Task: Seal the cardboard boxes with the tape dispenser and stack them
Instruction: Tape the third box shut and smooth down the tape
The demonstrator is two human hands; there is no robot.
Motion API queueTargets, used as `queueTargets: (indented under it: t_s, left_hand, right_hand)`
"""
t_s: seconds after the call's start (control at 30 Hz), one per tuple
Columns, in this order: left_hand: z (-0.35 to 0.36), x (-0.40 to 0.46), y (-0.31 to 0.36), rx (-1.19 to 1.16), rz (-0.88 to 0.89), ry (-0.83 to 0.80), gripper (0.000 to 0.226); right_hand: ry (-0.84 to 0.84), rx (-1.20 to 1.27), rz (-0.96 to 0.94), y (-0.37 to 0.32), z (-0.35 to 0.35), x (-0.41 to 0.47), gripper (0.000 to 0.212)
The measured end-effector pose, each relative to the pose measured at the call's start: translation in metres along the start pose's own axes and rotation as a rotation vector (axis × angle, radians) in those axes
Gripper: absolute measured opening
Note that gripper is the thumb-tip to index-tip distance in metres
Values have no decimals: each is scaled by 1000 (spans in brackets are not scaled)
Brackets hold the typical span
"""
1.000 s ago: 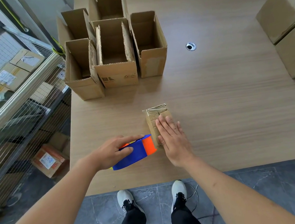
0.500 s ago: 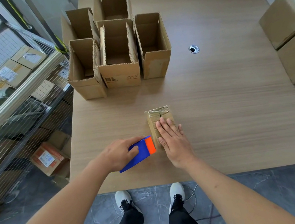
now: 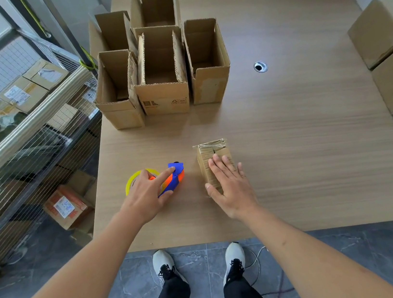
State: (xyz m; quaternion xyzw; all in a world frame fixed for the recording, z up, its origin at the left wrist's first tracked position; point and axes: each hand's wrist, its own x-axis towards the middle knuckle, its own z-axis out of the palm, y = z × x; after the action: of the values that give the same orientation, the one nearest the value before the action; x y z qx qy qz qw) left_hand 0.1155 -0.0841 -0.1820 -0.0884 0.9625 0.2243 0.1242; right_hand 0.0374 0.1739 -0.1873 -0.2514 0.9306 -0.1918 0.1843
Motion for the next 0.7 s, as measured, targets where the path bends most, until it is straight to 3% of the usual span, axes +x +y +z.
queueTargets:
  t_s: [0.13,0.33,0.7]
  left_hand:
    - [14,-5,5,18,-14,-19,74]
    - [3,-9,17,344,5,9,68]
    - [-7,-4,20,295,-11,180,23]
  right_hand:
    - [44,-35,5,-3,1,0,76]
    - [165,-74,47,-17,5,1,69]
    - [333,-275,67,-29,12,9,69]
